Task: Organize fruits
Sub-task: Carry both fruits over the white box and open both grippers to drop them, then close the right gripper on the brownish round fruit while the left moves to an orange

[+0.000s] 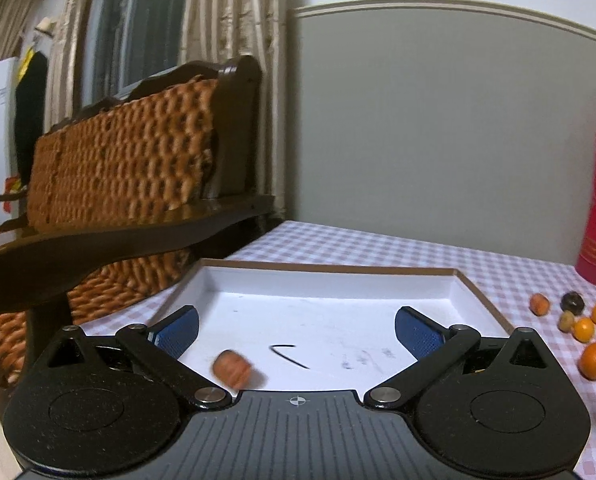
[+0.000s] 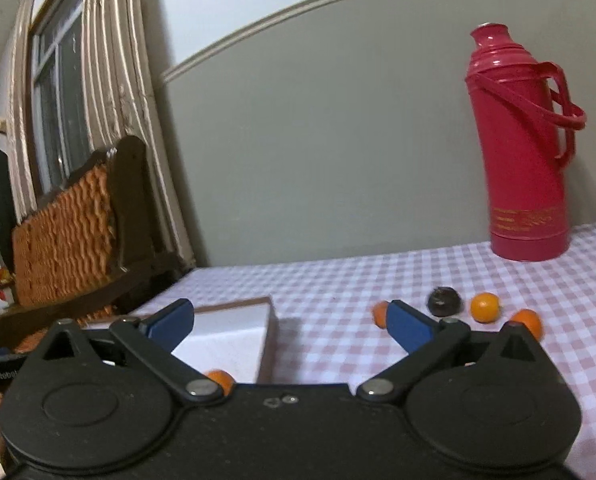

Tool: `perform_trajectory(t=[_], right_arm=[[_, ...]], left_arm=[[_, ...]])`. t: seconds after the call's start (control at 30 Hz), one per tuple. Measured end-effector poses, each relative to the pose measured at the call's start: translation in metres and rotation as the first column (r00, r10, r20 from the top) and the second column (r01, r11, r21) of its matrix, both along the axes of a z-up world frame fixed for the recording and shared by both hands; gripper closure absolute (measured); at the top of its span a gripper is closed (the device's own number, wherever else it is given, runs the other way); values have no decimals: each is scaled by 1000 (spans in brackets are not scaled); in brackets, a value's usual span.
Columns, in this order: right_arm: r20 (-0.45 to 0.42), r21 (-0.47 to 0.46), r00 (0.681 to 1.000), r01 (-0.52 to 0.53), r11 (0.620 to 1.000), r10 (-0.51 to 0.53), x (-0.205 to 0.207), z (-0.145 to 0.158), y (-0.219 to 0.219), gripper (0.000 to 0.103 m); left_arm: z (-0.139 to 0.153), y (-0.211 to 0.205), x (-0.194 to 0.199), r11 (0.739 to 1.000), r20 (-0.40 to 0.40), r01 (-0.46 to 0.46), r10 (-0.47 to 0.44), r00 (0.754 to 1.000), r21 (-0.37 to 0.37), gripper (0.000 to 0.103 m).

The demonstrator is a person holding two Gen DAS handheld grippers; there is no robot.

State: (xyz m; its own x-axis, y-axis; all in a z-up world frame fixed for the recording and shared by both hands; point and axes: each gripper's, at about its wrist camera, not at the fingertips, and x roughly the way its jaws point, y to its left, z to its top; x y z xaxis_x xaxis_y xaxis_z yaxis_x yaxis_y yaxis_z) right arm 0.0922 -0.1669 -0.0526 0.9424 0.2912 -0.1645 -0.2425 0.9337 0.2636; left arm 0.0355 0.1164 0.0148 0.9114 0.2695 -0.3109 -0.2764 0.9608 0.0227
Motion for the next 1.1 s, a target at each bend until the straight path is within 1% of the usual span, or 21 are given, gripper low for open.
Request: perform_trajectory(t=[0.13, 0.33, 0.6, 0.73, 1.1], right_arm=[[-33, -29, 999, 27, 999, -28, -3, -4, -8, 6], [-45, -68, 996, 72, 995, -75, -11, -8, -23, 6], [-69, -83, 984, 157, 984, -163, -17, -14, -49, 6], [-78, -96, 972, 214, 972, -222, -19, -18, -62, 6], [-136, -112, 944, 286, 952, -299, -21, -29, -96, 7]], left_arm=[[0, -17, 4, 999, -8, 45, -45, 999, 6, 0], [-2, -45, 5, 993, -14, 113, -113, 994, 37, 0], [-4, -78, 8, 979, -26, 199, -198, 980, 41, 0], [-5, -98, 9, 968, -26, 247, -246, 969, 46, 0], [-12, -147, 15, 927, -44, 370, -368, 929, 68, 0]])
